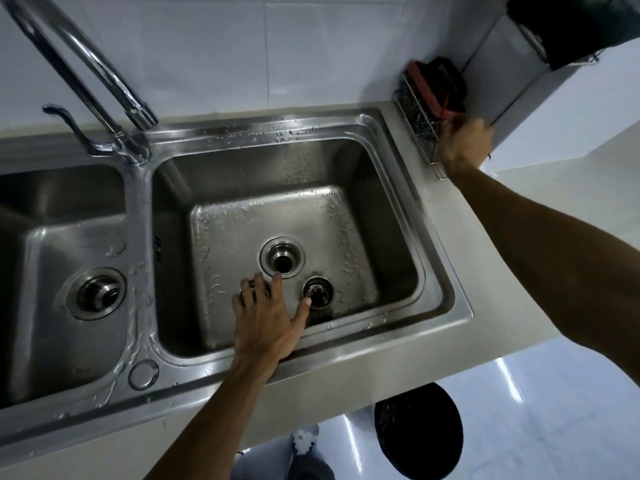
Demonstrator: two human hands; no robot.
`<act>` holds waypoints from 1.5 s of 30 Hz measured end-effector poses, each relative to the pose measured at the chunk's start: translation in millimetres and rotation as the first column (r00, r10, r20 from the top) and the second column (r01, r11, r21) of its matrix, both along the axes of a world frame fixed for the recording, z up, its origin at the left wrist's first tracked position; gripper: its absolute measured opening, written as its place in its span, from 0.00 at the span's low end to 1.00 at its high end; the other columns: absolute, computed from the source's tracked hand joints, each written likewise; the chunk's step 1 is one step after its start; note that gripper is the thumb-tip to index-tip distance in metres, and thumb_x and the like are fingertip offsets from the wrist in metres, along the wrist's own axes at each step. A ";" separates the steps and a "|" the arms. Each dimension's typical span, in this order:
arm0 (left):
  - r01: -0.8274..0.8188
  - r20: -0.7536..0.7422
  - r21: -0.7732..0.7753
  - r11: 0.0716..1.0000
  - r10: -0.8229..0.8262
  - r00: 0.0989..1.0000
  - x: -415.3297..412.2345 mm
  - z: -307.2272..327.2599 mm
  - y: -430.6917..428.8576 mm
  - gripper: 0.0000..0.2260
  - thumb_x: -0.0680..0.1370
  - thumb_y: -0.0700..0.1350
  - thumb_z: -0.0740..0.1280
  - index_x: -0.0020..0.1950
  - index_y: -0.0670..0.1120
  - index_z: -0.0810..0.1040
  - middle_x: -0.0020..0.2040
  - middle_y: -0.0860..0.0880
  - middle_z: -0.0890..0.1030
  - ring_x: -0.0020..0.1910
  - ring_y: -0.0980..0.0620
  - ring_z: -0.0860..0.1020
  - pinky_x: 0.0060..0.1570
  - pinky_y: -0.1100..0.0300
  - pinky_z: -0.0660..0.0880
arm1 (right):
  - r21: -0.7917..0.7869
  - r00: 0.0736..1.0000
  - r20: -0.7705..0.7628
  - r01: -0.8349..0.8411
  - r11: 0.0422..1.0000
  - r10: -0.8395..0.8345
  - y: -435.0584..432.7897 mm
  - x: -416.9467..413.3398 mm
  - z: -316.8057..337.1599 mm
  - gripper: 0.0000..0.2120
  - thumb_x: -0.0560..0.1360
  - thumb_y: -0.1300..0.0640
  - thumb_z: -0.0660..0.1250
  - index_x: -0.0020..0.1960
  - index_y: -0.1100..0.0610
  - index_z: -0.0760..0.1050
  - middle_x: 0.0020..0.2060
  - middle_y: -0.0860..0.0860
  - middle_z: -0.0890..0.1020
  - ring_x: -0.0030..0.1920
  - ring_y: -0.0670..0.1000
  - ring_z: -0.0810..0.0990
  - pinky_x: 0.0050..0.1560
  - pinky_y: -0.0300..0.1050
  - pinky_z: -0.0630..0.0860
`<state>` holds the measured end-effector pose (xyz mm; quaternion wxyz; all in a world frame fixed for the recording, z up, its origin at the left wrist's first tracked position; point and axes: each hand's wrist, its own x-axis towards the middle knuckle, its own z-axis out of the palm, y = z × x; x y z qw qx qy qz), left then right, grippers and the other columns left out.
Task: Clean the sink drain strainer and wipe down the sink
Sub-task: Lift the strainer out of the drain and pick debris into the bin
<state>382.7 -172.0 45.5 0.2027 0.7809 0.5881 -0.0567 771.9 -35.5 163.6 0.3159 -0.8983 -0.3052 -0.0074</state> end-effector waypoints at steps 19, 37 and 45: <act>-0.021 -0.022 -0.007 1.000 0.020 1.000 0.6 -2.7 1.2 0.42 0.73 0.73 0.39 0.79 0.49 0.55 0.79 0.40 0.59 0.78 0.37 0.54 0.74 0.40 0.54 | 0.155 0.966 0.190 -0.206 0.966 0.176 6.8 -14.1 11.7 0.16 0.81 0.53 0.56 0.57 0.61 0.78 0.48 0.58 0.84 0.43 0.57 0.82 0.45 0.57 0.79; -0.077 0.051 -0.031 0.997 0.078 0.996 0.0 -2.6 -0.3 0.40 0.76 0.72 0.50 0.80 0.48 0.53 0.80 0.42 0.57 0.79 0.39 0.52 0.76 0.42 0.52 | 0.150 0.659 -0.482 -0.588 0.795 0.578 -189.1 -220.1 -75.5 0.09 0.78 0.47 0.68 0.45 0.52 0.74 0.34 0.46 0.81 0.33 0.43 0.79 0.35 0.35 0.75; -0.411 0.259 -0.114 0.905 0.426 0.867 -16.8 -1.0 25.2 0.35 0.73 0.56 0.73 0.75 0.46 0.64 0.73 0.42 0.68 0.72 0.40 0.65 0.70 0.44 0.66 | -0.100 0.804 -0.152 -0.592 0.800 0.576 -203.7 -235.2 -83.1 0.11 0.81 0.48 0.57 0.60 0.52 0.66 0.45 0.52 0.80 0.39 0.50 0.80 0.39 0.49 0.82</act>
